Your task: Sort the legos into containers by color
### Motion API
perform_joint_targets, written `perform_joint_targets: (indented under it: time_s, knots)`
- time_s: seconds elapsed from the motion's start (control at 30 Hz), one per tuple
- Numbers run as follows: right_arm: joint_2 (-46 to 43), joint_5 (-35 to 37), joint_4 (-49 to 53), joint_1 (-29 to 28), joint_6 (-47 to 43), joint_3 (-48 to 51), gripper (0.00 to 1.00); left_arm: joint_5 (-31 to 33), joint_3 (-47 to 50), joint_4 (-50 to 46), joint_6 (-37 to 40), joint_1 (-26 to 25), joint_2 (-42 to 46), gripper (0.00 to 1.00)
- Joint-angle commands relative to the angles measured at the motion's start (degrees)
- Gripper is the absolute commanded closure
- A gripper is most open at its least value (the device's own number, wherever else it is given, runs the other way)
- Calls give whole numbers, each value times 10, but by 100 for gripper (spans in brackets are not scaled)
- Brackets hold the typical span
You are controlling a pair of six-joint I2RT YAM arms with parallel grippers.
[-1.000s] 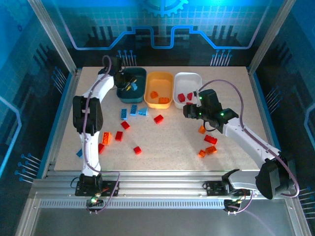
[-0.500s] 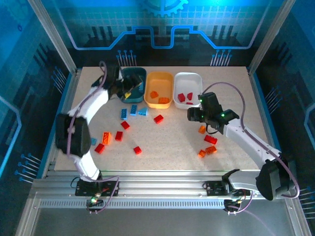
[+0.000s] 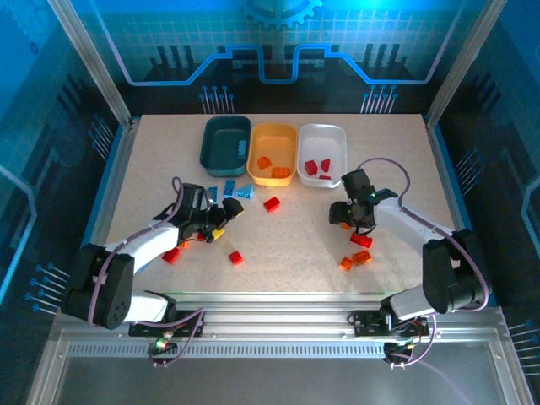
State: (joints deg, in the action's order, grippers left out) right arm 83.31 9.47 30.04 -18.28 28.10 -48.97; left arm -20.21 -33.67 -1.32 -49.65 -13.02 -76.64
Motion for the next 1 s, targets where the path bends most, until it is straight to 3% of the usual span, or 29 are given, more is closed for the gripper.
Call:
perform_joint_targets:
  time_s: [0.0, 0.3, 0.43, 0.53, 0.77, 0.97]
  knots:
    - [19, -37, 0, 4, 1, 11, 27, -19, -1, 26, -1, -1, 26, 1]
    - [83, -93, -32, -20, -10, -23, 31, -26, -32, -3, 18, -1, 29, 1]
    - [103, -46, -17, -51, -14, -52, 31, -24, -30, -6, 22, -1, 29, 1]
    - [107, 0, -5, -43, -2, -53, 29, -24, -29, -10, 25, -1, 30, 1]
    - [121, -60, -36, -50, -22, -47, 32, -25, -33, -16, 25, -1, 32, 1]
    - [138, -15, -14, -73, -33, -57, 32, -22, -24, -19, 25, -1, 44, 1]
